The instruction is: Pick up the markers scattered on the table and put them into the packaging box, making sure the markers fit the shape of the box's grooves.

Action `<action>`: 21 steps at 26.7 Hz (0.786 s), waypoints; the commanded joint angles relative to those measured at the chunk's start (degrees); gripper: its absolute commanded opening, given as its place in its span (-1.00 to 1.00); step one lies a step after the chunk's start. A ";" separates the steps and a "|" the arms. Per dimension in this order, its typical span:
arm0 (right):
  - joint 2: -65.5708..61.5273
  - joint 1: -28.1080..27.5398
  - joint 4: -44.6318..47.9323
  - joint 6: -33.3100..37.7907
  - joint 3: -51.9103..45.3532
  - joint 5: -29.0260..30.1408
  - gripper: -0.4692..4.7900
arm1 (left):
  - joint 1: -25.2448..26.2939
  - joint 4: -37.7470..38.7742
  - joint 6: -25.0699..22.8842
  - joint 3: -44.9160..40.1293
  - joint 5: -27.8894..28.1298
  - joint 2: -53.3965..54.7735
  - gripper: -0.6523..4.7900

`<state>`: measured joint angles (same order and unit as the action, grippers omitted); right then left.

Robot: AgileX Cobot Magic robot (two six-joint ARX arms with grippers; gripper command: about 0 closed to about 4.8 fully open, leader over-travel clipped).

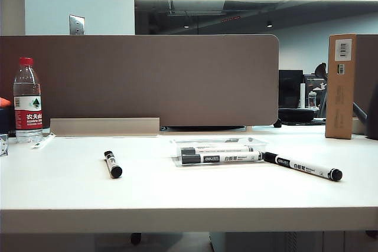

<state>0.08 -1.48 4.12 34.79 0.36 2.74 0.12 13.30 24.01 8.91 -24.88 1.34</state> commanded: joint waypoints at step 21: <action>-58.07 1.53 -18.27 -23.74 38.40 17.90 -0.84 | -19.67 10.45 -7.23 47.30 6.45 81.37 0.58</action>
<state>-54.30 -0.62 -7.92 16.56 34.72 17.04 -19.64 21.39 17.78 55.13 -15.33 81.36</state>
